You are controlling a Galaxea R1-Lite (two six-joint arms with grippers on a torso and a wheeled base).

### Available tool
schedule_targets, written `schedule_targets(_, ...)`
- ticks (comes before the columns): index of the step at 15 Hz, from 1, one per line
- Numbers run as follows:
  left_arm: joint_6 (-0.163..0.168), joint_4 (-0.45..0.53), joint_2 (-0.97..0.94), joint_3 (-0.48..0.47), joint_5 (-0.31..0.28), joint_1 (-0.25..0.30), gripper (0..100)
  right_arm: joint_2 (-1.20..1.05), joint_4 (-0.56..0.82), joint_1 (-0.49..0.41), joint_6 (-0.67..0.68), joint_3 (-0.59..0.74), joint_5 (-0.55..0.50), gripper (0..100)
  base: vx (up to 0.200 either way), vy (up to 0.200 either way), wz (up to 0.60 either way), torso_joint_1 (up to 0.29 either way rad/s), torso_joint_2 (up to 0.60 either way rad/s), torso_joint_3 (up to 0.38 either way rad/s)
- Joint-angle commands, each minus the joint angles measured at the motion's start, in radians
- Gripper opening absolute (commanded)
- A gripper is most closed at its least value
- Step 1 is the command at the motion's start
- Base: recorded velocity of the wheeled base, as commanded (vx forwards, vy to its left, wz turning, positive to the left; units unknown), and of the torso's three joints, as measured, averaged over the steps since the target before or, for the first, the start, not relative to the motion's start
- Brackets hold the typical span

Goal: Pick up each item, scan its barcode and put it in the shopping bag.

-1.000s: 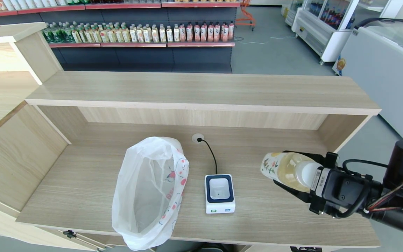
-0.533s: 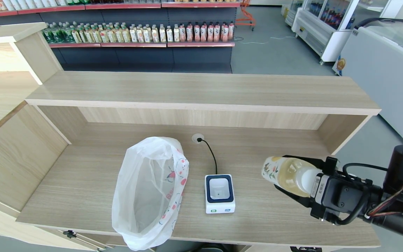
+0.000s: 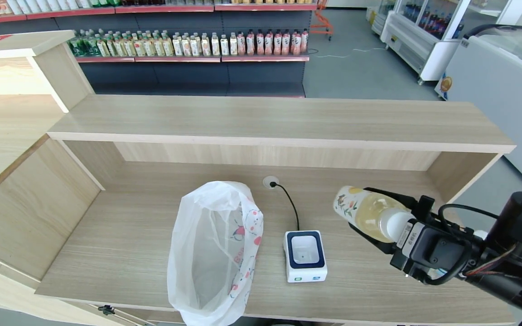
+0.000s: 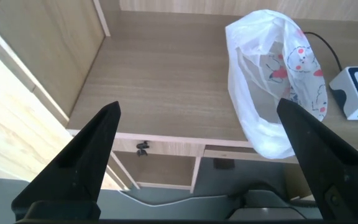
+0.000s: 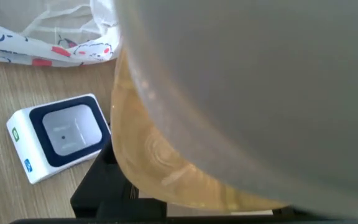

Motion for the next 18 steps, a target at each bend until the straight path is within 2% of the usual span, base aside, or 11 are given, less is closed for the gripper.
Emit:
schedule_targets(1, 0.001, 0.000, 0.000, 0.000, 0.000, 0.000, 100, 0.094, -0.040, -0.020, 0.011, 0.006, 0.004, 0, 0.000, 0.200, 0.00, -0.012, 0.00, 0.002)
schedule_targets(6, 0.001, 0.000, 0.000, 0.000, 0.000, 0.000, 100, 0.246, -0.144, -0.072, 0.060, -0.005, 0.016, 0, 0.000, 0.000, 0.00, 0.000, 0.00, 0.000)
schedule_targets(8, 0.001, 0.000, 0.000, 0.000, 0.000, 0.000, 100, 0.272, -0.144, -0.075, 0.070, -0.028, 0.090, 0, 0.000, 0.000, 0.00, 0.000, 0.00, 0.000)
schedule_targets(9, 0.001, 0.000, 0.000, 0.000, 0.000, 0.000, 100, 0.272, -0.144, -0.075, 0.070, -0.028, 0.093, 0, 0.000, 0.000, 0.00, 0.000, 0.00, 0.000)
schedule_targets(10, 0.001, 0.000, 0.000, 0.000, 0.000, 0.000, 100, 0.271, -0.144, -0.101, 0.064, -0.001, 0.122, 0, 0.000, 0.000, 0.00, 0.000, 0.00, 0.000)
schedule_targets(15, 0.001, 0.000, 0.000, 0.000, 0.000, 0.000, 100, 0.347, -0.144, -0.151, 0.044, -0.004, 0.127, 0, 0.000, 0.000, 0.00, 0.000, 0.00, 0.000)
schedule_targets(17, 0.001, 0.000, 0.000, 0.000, 0.000, 0.000, 100, 0.401, -0.144, -0.139, 0.035, -0.042, 0.136, 0, 0.000, 0.000, 0.00, 0.000, 0.00, 0.000)
schedule_targets(18, 0.001, 0.000, 0.000, 0.000, 0.000, 0.000, 100, 0.436, -0.144, -0.139, 0.014, -0.088, 0.194, 0, 0.000, 0.000, 0.00, 0.000, 0.00, 0.000)
